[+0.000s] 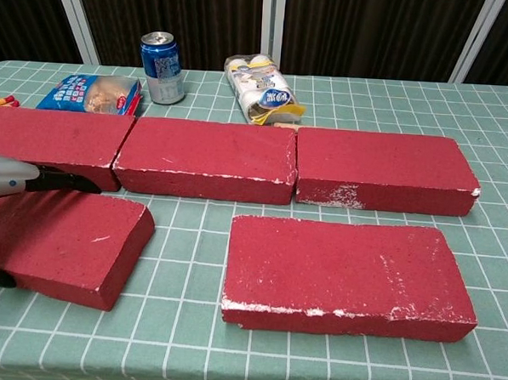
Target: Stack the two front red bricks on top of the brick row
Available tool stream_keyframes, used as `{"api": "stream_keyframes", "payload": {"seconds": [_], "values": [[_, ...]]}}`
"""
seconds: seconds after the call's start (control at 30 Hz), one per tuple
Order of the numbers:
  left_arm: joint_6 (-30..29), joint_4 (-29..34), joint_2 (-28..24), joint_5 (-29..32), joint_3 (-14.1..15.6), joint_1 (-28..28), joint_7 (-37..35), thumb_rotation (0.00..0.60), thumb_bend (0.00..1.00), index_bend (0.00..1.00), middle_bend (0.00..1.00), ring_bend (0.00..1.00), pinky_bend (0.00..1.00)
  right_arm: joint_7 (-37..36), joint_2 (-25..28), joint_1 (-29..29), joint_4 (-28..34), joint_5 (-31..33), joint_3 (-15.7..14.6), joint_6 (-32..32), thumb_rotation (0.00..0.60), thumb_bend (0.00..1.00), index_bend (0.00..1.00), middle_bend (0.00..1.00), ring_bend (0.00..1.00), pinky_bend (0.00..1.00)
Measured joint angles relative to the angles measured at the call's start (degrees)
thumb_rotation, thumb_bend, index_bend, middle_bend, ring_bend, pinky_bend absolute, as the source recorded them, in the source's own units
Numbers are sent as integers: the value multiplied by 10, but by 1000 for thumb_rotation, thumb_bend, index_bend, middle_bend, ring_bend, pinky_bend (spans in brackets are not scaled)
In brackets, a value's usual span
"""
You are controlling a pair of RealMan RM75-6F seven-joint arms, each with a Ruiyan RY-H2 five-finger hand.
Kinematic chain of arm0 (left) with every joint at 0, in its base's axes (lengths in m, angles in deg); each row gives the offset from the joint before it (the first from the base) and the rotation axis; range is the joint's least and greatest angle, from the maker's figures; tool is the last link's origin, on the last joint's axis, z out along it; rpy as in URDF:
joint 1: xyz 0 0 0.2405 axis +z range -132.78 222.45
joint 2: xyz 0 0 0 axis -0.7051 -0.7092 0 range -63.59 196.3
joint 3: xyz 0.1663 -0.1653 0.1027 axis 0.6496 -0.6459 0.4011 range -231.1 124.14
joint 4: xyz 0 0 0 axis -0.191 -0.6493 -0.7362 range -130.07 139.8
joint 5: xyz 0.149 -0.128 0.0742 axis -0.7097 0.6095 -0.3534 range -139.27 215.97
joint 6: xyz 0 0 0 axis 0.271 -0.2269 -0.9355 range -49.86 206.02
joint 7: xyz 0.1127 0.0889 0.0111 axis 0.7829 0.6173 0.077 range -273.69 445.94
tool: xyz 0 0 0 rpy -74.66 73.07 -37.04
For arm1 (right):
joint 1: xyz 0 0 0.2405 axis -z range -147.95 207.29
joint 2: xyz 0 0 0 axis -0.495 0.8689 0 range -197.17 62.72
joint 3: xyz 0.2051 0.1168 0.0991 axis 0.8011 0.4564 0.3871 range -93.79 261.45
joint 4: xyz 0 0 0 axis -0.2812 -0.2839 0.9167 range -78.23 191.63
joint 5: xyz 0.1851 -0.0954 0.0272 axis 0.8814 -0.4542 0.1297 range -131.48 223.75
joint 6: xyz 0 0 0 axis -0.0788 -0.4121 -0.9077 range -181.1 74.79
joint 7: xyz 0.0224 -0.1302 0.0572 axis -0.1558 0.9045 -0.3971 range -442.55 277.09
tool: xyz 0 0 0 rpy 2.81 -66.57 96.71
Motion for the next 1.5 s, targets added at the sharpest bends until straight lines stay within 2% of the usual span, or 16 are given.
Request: {"api": "stream_keyframes", "payload": {"seconds": [0.2, 0.37, 0.67, 0.87, 1.03, 1.2, 1.4, 1.5], "values": [[-7, 1, 1, -8, 2, 0, -7, 600, 123, 117, 131, 3, 0, -1, 0, 0, -1, 1, 0, -1, 600, 0, 0, 0, 0, 0], [-16, 7, -3, -24, 2, 3, -19, 600, 156, 137, 163, 50, 0, -2, -1, 1, -2, 2, 0, -1, 600, 0, 0, 0, 0, 0], [-44, 59, -45, -65, 5, 11, -30, 600, 178, 144, 171, 77, 0, -6, 0, 2, -5, 4, 2, 1, 600, 0, 0, 0, 0, 0], [-69, 101, -90, -63, -20, 4, -7, 600, 177, 144, 171, 77, 0, -10, 4, 4, -3, 5, 6, 8, 600, 0, 0, 0, 0, 0], [-51, 105, -103, 5, -56, -28, -1, 600, 177, 144, 171, 77, 0, -16, 12, 7, 1, 3, 9, 18, 600, 0, 0, 0, 0, 0], [10, 80, -108, 115, -89, -86, -4, 600, 177, 144, 168, 76, 0, -20, 19, 10, 6, 3, 12, 25, 600, 0, 0, 0, 0, 0], [73, 26, -99, 239, -106, -158, -5, 600, 177, 144, 170, 76, 0, -19, 22, 10, 8, 5, 14, 25, 600, 0, 0, 0, 0, 0], [84, 4, -89, 288, -107, -191, 0, 600, 177, 144, 174, 76, 0, -19, 21, 10, 8, 7, 14, 22, 600, 0, 0, 0, 0, 0]]}}
